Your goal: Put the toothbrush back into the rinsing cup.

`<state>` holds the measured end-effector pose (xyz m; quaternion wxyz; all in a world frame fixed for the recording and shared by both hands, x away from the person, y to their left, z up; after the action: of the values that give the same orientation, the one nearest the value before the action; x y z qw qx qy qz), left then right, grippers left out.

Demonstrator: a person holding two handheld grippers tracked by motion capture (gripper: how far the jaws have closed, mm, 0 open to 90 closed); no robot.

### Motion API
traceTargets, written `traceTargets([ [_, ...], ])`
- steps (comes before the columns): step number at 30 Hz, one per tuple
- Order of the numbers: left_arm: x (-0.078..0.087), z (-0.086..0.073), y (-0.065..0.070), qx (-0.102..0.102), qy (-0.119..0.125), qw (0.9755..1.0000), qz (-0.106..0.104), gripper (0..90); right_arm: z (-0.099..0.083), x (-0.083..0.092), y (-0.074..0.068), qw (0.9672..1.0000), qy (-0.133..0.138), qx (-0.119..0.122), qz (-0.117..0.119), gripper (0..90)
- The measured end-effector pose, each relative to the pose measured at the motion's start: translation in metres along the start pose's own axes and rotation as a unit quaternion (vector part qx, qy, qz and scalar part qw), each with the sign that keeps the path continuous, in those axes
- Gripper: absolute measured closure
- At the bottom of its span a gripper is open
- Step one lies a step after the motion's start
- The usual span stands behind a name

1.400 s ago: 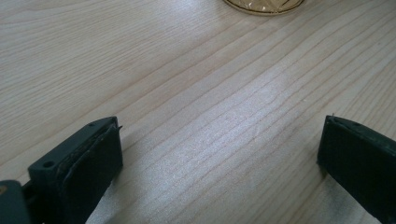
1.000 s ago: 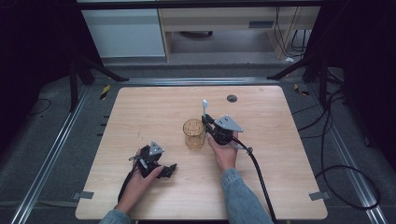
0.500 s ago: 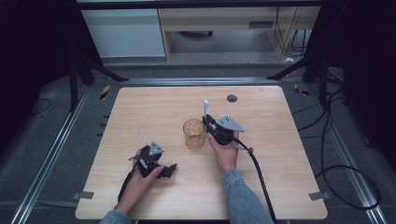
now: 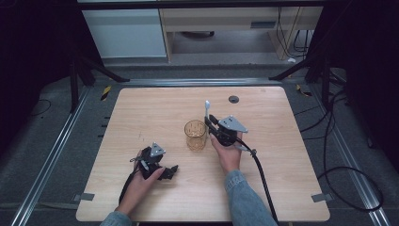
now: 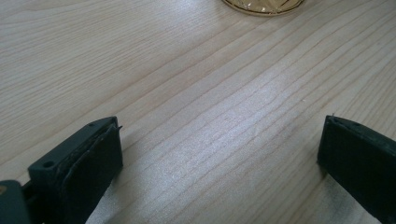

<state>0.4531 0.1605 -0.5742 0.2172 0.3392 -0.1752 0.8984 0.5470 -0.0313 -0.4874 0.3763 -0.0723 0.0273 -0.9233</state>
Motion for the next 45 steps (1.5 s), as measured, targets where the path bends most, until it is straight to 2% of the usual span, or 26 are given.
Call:
traceTargets([
  [34,0.000,0.000,0.000,0.001,0.000,1.0000,0.000,0.0,0.013,0.017,-0.002,0.9999,-0.011,0.006,0.001,64.6],
  [40,0.000,0.000,0.000,0.001,0.000,1.0000,0.000,0.0,0.015,0.020,-0.002,0.9998,-0.018,0.006,-0.001,59.3],
  [45,0.000,0.000,0.000,0.001,0.000,1.0000,0.000,0.0,0.016,0.022,0.001,0.9996,-0.026,-0.009,-0.006,50.5],
])
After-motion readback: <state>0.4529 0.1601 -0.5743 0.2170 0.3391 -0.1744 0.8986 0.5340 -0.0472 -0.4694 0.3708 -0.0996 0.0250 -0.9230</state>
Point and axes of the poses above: each handheld gripper's, and its own axes: x roughly backward along the jaws, z roughly out of its top, y roughly to its right, the point moved 9 cm from there along -x, roughly forward along the jaws, and after that the axes turned 12 degrees about z, right-handed, at the moved point
